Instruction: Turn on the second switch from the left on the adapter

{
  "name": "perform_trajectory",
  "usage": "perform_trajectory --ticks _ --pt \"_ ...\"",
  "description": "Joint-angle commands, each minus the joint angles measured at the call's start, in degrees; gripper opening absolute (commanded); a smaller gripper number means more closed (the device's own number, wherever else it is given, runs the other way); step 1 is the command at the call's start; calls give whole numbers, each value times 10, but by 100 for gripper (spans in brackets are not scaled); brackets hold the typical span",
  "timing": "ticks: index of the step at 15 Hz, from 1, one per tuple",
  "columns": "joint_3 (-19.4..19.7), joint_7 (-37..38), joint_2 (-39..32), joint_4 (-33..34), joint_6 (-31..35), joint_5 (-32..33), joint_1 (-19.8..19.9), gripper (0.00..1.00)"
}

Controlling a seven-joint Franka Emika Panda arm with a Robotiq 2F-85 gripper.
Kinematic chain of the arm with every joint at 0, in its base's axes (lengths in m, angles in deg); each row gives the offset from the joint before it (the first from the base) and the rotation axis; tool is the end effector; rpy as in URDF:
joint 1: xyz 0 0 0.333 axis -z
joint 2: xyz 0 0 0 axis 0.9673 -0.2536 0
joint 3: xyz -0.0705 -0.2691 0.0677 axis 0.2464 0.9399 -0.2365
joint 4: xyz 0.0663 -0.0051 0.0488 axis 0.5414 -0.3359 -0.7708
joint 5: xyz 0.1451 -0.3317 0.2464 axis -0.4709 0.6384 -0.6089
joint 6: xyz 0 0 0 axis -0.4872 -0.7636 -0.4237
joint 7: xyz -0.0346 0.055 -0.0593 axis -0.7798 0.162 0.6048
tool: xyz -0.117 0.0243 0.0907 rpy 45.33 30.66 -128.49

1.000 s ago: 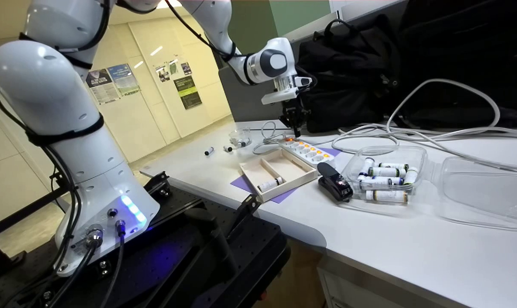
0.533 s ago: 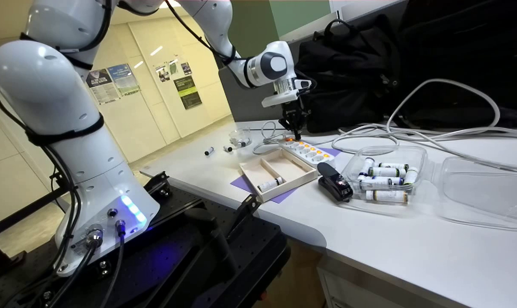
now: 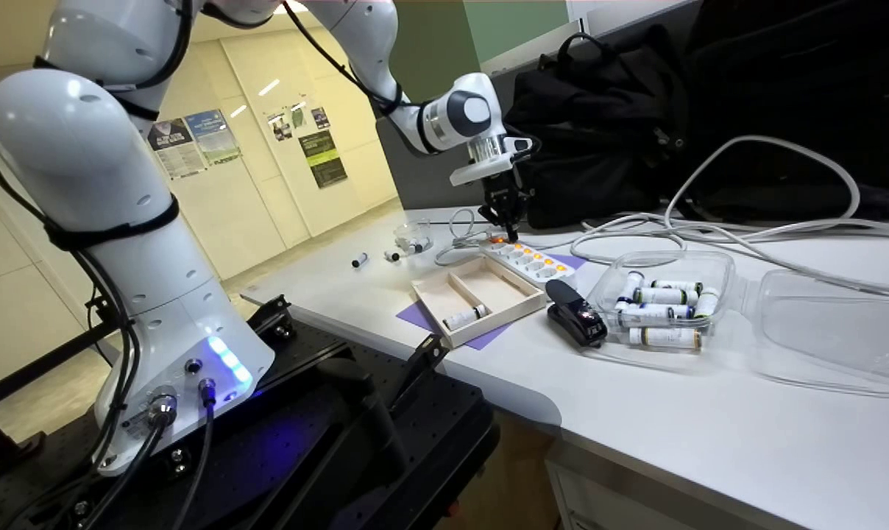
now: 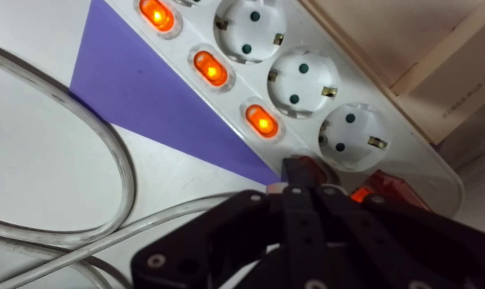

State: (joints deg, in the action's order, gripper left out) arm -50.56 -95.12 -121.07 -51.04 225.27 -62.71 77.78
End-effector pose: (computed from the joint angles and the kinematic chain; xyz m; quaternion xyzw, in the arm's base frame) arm 0.6348 -0.0544 0.0055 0.9875 0.1380 -0.0582 0.0483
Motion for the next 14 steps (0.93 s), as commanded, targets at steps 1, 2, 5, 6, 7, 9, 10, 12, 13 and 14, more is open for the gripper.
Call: perform_trajectory --ticks 1,2,5,6,7,9,10,12,13,14 --pt "17 8 -5 -13 0 31 -11 0" --pt "16 8 -5 -13 -1 34 -11 0" --pt "15 8 -7 -9 -10 37 -12 0" --pt "17 6 -6 -11 -11 42 -14 0" --pt "18 5 -6 -11 -14 47 -15 0" --pt "23 5 -6 -12 -25 59 -17 0" --pt "25 6 -7 -12 -29 64 -18 0" --pt "25 9 -8 -10 -30 67 -19 0" --pt "22 11 -8 -4 -35 60 -17 0" --pt "14 6 -3 2 -38 50 -10 0"
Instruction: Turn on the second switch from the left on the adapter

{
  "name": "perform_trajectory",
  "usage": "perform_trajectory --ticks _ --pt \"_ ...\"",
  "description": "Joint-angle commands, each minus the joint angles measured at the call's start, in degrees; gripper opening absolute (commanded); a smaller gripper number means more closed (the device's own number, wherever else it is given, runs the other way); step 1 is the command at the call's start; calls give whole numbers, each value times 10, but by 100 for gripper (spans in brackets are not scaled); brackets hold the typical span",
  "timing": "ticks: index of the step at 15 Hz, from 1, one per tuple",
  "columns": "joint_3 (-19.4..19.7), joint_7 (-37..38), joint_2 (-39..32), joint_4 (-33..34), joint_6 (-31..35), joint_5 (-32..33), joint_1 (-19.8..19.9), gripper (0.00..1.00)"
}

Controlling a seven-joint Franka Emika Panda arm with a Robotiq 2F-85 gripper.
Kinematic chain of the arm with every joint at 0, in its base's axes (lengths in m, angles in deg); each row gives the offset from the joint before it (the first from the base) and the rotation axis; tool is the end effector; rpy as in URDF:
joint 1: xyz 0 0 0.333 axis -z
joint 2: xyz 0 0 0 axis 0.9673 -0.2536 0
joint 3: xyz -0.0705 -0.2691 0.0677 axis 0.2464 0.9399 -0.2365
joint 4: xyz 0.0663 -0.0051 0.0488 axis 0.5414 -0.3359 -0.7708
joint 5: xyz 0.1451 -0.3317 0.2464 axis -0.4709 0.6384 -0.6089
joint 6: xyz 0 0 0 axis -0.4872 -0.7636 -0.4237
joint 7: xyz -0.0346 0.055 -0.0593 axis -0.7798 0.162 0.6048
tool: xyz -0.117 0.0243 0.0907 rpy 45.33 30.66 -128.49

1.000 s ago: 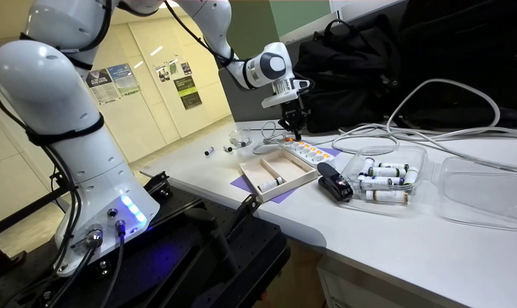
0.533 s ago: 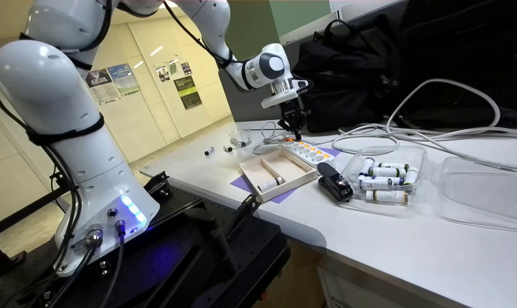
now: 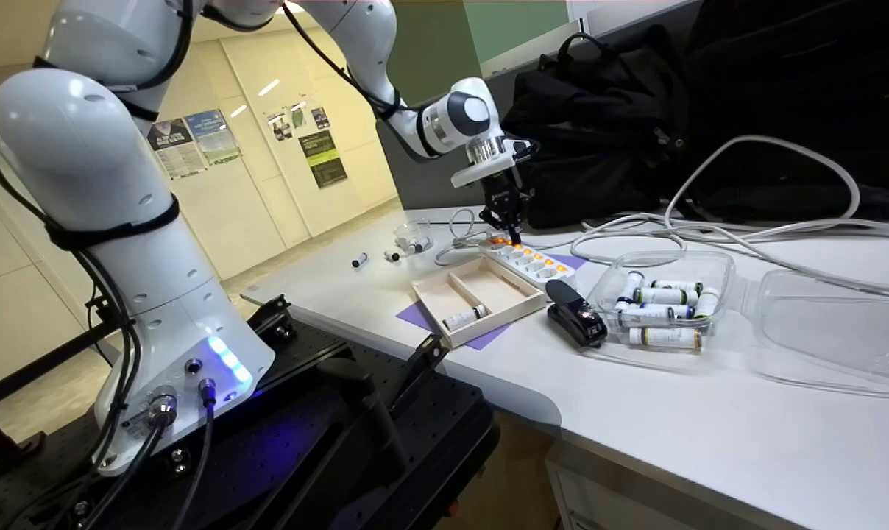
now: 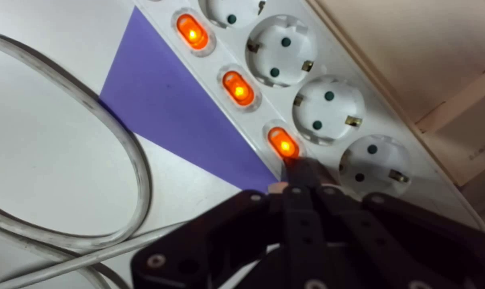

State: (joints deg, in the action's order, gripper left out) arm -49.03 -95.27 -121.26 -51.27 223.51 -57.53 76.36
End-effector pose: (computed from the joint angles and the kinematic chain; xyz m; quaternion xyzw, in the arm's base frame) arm 0.6273 -0.0601 0.0009 0.9774 0.1763 -0.0828 0.0821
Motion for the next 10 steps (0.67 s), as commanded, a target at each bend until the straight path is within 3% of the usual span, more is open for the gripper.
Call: perform_trajectory --ticks 1,4,5,6,8,9,10 --pt "-12 1 9 17 -22 -19 14 0" --pt "-45 -22 52 40 -35 -77 45 0" --pt "-55 -29 66 49 -43 -98 54 26" --pt "-66 -43 84 59 -65 -123 66 27" --pt "-74 -68 112 82 -146 -155 80 40" --pt "-58 -52 84 68 -84 -134 59 46" --pt "-59 -59 99 72 -103 -139 62 29"
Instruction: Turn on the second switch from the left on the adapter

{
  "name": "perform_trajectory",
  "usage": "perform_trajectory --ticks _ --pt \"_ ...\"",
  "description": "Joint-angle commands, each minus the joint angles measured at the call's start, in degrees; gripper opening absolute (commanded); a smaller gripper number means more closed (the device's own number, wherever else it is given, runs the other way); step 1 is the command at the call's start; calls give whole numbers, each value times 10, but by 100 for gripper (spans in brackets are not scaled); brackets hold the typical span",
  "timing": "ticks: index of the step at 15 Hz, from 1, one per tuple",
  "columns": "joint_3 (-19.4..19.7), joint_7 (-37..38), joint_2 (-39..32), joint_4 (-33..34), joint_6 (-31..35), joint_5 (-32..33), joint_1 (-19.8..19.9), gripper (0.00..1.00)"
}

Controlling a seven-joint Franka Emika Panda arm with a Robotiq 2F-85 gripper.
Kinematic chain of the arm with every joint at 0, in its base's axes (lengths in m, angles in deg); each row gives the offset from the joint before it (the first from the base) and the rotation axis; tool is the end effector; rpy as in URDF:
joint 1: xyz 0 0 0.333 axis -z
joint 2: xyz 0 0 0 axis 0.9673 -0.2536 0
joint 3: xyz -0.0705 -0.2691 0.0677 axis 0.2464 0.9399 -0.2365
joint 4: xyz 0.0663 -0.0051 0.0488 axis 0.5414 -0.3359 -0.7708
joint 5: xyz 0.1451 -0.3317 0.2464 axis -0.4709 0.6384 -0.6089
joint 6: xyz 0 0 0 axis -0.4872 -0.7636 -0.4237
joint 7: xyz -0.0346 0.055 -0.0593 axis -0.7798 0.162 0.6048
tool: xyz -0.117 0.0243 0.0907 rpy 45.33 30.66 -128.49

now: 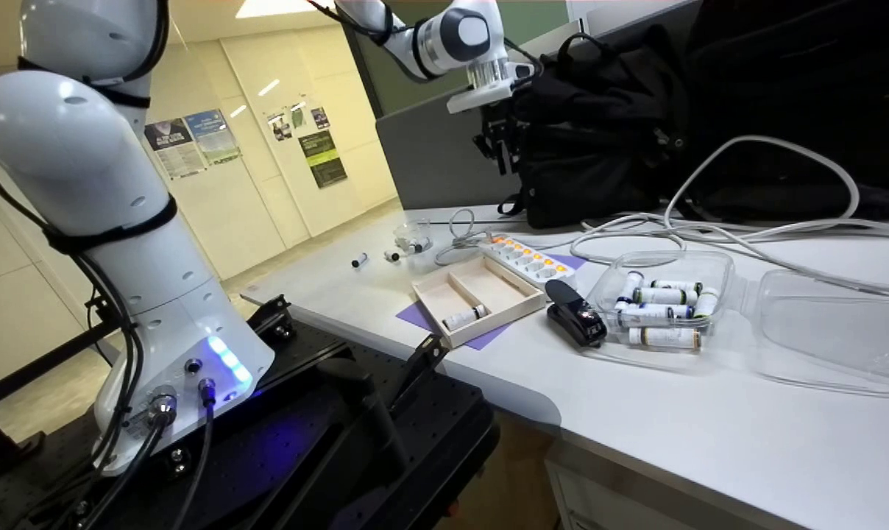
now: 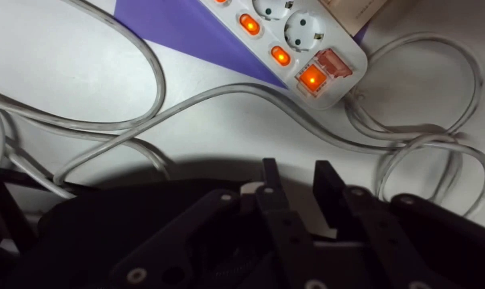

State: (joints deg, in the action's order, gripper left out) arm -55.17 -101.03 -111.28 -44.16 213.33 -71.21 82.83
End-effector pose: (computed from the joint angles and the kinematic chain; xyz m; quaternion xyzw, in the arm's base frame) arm 0.6961 -0.0603 0.1545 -0.9930 -0.1175 0.0058 0.0138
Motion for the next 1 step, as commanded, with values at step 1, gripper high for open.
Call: perform_trajectory --ticks 1 --pt "3 -2 4 -1 0 -2 -2 35"
